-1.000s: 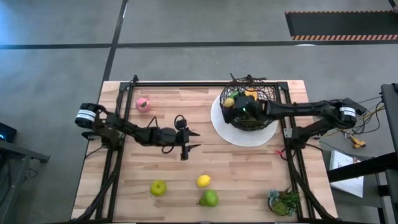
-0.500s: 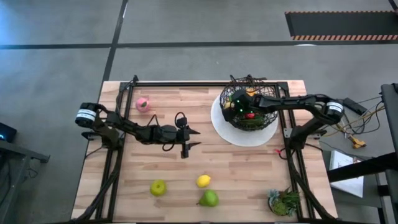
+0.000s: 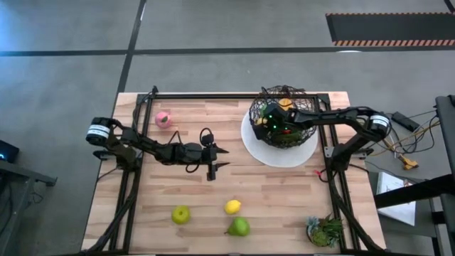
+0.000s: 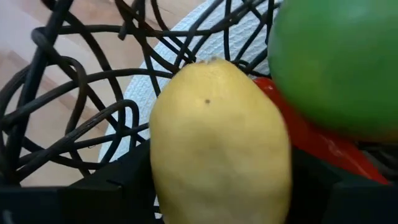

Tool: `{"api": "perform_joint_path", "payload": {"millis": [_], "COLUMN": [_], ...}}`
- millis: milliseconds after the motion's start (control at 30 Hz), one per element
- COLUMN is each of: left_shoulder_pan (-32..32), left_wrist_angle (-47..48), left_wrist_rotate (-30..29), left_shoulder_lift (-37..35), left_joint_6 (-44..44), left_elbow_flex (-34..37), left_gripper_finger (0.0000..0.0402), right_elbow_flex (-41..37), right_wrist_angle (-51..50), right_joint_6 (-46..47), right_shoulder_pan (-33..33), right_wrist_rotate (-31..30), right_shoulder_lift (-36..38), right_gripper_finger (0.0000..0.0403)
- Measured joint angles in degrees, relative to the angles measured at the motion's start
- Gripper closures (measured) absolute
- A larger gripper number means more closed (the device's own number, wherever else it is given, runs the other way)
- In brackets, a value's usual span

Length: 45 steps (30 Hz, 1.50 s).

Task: Build produce basket
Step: Put the bottom yellow lemon into the black wire basket, then put the green pear into the black wire basket

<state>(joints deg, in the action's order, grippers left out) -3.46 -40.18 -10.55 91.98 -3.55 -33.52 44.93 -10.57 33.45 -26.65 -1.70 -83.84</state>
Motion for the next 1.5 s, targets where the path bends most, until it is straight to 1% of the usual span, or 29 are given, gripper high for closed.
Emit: {"api": "perform_joint_path", "payload": {"millis": [133, 267, 400, 533, 700, 900, 1033, 1167, 1267, 1367, 1500], "left_shoulder_pan": [-0.02, -0.02, -0.02, -0.02, -0.02, -0.02, -0.02, -0.02, -0.02, -0.02, -0.02], "left_wrist_angle": [-0.16, -0.17, -0.09, -0.12, -0.09, -0.11, -0.10, 0.04, 0.04, 0.08, 0.08], "left_wrist_rotate": [0.00, 0.00, 0.00, 0.02, 0.02, 0.04, 0.04, 0.07, 0.07, 0.08, 0.09], "left_shoulder_lift": [0.00, 0.00, 0.00, 0.00, 0.00, 0.00, 0.00, 0.00, 0.00, 0.00, 0.00], "left_joint_6": [0.11, 0.11, 0.11, 0.13, 0.15, 0.22, 0.28, 0.35, 0.35, 0.35, 0.37], "left_elbow_flex": [-0.11, -0.07, -0.16, -0.22, -0.20, -0.21, -0.20, -0.22, -0.22, -0.20, -0.20], "left_gripper_finger": [0.0204, 0.0204, 0.0204, 0.0204, 0.0204, 0.0204, 0.0204, 0.0204, 0.0204, 0.0204, 0.0204], "right_elbow_flex": [-0.07, -0.15, -0.24, -0.22, -0.22, -0.22, -0.21, -0.20, -0.20, -0.20, -0.14], "right_wrist_angle": [-0.93, -2.84, -5.64, -7.85, -7.80, -8.13, -7.99, -8.19, -8.17, -8.52, -10.10], "right_joint_6": [-0.33, -1.27, -1.35, -1.31, -1.52, -2.34, -3.41, -3.65, -4.10, -4.18, -4.18], "right_shoulder_pan": [-0.02, -0.02, -0.44, -0.63, -0.64, -0.63, -0.63, -0.63, -0.63, -0.63, -0.63], "right_wrist_rotate": [-2.26, -4.51, -5.01, -5.98, -5.88, -5.38, -4.34, -4.23, -4.28, -4.28, -4.34], "right_shoulder_lift": [1.42, 3.09, 4.66, 6.05, 7.26, 6.52, 6.25, 6.04, 6.49, 7.79, 10.92], "right_gripper_finger": [0.0145, 0.0156, 0.0164, 0.0162, 0.0151, 0.0138, 0.0114, 0.0085, 0.0070, 0.0065, 0.0072]}}
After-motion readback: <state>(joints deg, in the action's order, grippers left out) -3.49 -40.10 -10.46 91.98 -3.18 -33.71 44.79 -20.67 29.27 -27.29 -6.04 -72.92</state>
